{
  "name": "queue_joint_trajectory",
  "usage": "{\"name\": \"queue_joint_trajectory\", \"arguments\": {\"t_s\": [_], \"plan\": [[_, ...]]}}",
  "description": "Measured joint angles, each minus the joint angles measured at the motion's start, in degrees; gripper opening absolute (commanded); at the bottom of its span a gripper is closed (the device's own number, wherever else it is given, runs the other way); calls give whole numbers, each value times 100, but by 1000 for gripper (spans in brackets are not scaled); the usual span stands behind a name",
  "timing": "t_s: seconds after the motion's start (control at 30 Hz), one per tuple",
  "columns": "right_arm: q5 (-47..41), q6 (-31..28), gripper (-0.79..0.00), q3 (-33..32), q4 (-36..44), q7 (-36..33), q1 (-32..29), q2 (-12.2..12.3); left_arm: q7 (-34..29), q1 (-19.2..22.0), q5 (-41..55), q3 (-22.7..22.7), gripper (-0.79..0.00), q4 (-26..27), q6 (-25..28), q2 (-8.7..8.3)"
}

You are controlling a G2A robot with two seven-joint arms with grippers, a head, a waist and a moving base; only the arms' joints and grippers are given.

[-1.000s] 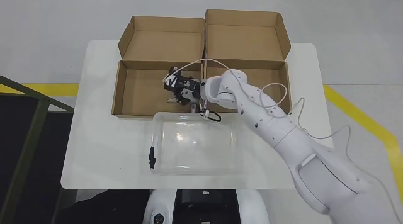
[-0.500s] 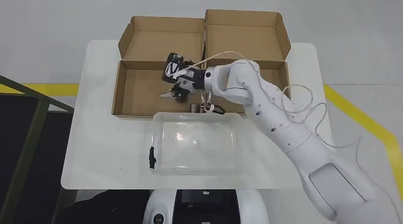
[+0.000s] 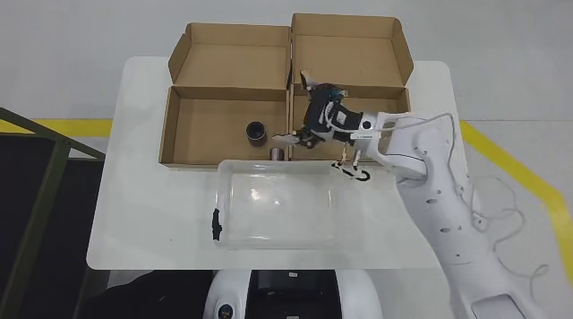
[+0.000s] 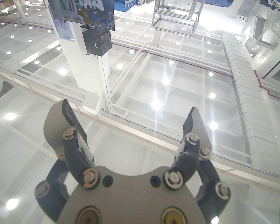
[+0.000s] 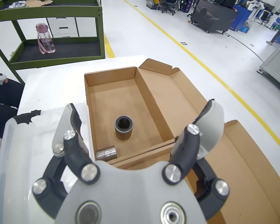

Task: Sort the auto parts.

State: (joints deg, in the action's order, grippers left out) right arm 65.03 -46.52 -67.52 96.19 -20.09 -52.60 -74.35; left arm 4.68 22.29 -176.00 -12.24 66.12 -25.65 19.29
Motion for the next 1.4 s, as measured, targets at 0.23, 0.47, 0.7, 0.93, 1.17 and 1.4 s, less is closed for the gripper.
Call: {"name": "queue_joint_trajectory", "arguments": {"t_s": [0.23, 0.47, 0.7, 0.93, 1.17, 1.4], "plan": [[53, -83, 0, -940, 541, 123, -763, 204, 0, 0, 0, 0, 0, 0, 0, 0], [191, 54, 0, -1807, 962, 769, -1554, 340, 0, 0, 0, 0, 0, 0, 0, 0], [293, -43, 0, -2413, 1152, 1442, -2315, 435, 0, 0, 0, 0, 0, 0, 0, 0], [448, -125, 0, -3007, 1450, 1953, -2990, 516, 0, 0, 0, 0, 0, 0, 0, 0], [575, -187, 0, -3375, 1551, 2446, -3461, 570, 0, 0, 0, 0, 0, 0, 0, 0], [723, -182, 0, -3700, 1635, 2891, -3857, 612, 0, 0, 0, 0, 0, 0, 0, 0]]}}
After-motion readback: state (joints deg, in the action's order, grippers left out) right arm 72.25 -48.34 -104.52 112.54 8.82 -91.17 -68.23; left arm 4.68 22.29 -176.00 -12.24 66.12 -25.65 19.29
